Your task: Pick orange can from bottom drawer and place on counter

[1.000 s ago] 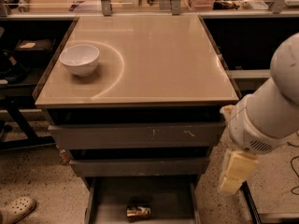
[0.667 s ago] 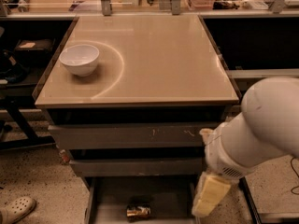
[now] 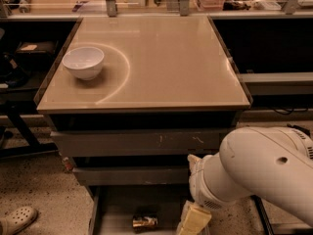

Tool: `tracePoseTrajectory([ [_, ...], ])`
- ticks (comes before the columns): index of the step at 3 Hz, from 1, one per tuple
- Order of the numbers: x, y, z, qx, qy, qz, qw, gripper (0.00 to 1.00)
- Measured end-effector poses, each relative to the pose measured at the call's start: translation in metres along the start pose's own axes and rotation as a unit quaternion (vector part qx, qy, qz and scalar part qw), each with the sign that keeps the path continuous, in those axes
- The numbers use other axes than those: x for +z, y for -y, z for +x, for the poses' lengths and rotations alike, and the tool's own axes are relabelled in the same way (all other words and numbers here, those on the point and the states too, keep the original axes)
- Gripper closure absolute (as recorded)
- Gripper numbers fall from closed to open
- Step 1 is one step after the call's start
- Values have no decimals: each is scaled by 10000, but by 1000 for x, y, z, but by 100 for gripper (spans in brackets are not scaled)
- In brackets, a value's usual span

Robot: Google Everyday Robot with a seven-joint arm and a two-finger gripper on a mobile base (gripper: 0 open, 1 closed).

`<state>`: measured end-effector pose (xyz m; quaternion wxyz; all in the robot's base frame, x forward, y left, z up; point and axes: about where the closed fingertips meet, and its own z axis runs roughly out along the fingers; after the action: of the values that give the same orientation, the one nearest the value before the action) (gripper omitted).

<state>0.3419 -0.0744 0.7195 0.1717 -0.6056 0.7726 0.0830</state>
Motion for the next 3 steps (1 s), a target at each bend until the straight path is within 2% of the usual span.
tracePoseTrajectory([
  [1,31,2,-5,-25,-49,64,10000,0],
  [2,110,-5,-8,-353,-203,-80,9991,0],
  [3,169,-6,-9,-681,-218,-49,9974,0],
])
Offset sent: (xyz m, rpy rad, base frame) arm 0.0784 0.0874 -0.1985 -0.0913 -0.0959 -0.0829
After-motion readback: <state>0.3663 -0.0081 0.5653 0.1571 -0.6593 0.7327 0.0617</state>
